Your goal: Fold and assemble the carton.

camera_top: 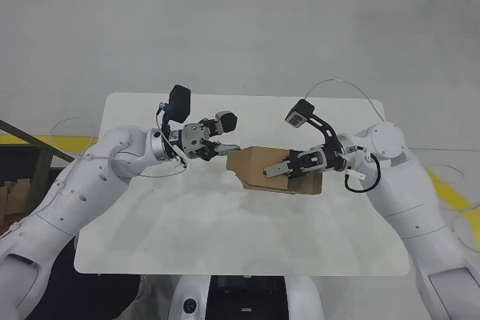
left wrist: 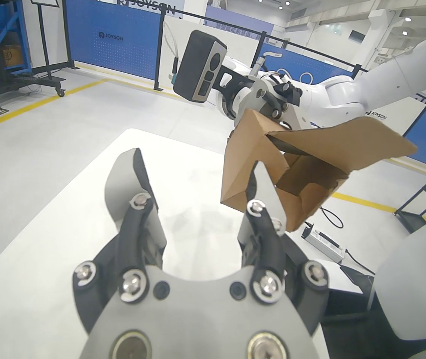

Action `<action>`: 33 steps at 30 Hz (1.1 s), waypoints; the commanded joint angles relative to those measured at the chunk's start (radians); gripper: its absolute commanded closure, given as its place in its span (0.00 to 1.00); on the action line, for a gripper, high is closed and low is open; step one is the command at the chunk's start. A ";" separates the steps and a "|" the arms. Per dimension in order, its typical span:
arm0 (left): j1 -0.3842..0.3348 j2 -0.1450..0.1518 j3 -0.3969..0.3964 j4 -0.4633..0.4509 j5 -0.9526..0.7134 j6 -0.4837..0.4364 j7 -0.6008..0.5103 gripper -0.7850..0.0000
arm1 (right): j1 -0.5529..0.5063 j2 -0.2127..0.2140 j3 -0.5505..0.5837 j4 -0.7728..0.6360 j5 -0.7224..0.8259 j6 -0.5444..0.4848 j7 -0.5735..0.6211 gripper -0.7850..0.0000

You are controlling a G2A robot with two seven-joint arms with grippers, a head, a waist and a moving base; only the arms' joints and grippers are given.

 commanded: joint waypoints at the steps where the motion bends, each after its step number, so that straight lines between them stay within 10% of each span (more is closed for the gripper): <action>1: 0.003 -0.002 -0.006 0.001 -0.004 -0.004 -0.009 0.00 | -0.001 0.001 0.002 0.000 -0.001 -0.001 -0.001 1.00; 22: 0.048 -0.024 -0.094 0.028 -0.105 -0.050 -0.064 0.00 | -0.013 0.004 0.008 -0.016 -0.009 0.006 0.005 1.00; 33: 0.011 -0.054 -0.052 0.064 -0.271 0.052 -0.261 0.00 | 0.004 -0.002 -0.018 -0.029 -0.015 0.002 0.020 1.00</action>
